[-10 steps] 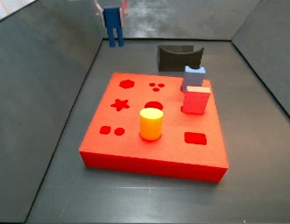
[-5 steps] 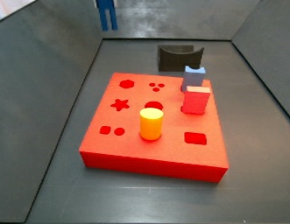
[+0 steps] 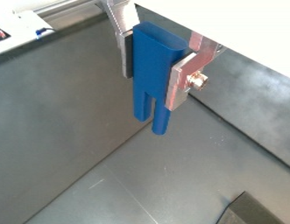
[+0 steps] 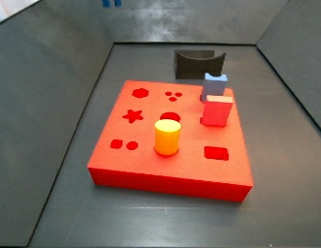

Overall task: Pick up the square-circle object. Move up. Rotate the square-circle object. Place the square-circle object on the fixture. Regrasp the square-circle object. Move to above the board. Insert the square-circle object.
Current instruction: Move to above the board.

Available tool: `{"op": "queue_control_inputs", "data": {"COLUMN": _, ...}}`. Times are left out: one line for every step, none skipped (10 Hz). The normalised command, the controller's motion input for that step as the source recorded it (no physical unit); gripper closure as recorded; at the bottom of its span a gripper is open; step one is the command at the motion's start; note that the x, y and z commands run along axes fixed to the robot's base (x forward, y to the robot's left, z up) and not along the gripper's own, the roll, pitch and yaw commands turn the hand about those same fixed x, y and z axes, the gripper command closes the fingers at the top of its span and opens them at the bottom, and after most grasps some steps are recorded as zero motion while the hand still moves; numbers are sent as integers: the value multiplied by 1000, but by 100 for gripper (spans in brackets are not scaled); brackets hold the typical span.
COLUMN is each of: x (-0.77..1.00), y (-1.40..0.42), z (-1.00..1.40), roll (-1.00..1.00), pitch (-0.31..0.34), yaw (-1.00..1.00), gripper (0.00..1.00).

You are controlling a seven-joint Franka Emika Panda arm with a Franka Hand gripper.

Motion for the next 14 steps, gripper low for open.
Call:
{"op": "queue_control_inputs", "data": {"x": -104, "y": -22, "z": 1000, "roll": 111, "pitch": 64, "yaw": 48, "gripper": 100}}
{"op": "queue_control_inputs", "data": {"x": -78, "y": -20, "z": 1000, "roll": 113, "pitch": 73, "yaw": 51, "gripper": 100}}
{"op": "queue_control_inputs", "data": {"x": -55, "y": -17, "z": 878, "roll": 113, "pitch": 79, "yaw": 53, "gripper": 100}}
{"op": "queue_control_inputs", "data": {"x": -27, "y": -14, "z": 665, "roll": 114, "pitch": 81, "yaw": 55, "gripper": 100}}
{"op": "queue_control_inputs", "data": {"x": -18, "y": -12, "z": 559, "roll": 112, "pitch": 82, "yaw": 55, "gripper": 100}}
{"op": "queue_control_inputs", "data": {"x": -7, "y": -6, "z": 347, "roll": 106, "pitch": 84, "yaw": 53, "gripper": 100}}
{"op": "queue_control_inputs", "data": {"x": -3, "y": -5, "z": 190, "roll": 99, "pitch": 82, "yaw": 50, "gripper": 100}}
{"op": "queue_control_inputs", "data": {"x": 483, "y": -1000, "z": 32, "roll": 58, "pitch": 519, "yaw": -196, "gripper": 100}}
{"op": "queue_control_inputs", "data": {"x": 488, "y": -1000, "z": 31, "roll": 59, "pitch": 509, "yaw": -181, "gripper": 100}}
{"op": "queue_control_inputs", "data": {"x": 524, "y": -1000, "z": 35, "roll": 28, "pitch": 481, "yaw": -82, "gripper": 100}}
{"op": "queue_control_inputs", "data": {"x": 538, "y": -1000, "z": 39, "roll": -36, "pitch": 394, "yaw": -47, "gripper": 100}}
{"op": "queue_control_inputs", "data": {"x": 530, "y": -1000, "z": 41, "roll": -15, "pitch": 279, "yaw": -16, "gripper": 100}}
{"op": "queue_control_inputs", "data": {"x": 525, "y": -1000, "z": 44, "roll": 9, "pitch": 179, "yaw": 3, "gripper": 100}}
{"op": "queue_control_inputs", "data": {"x": 538, "y": -1000, "z": 47, "roll": -9, "pitch": 126, "yaw": 6, "gripper": 100}}
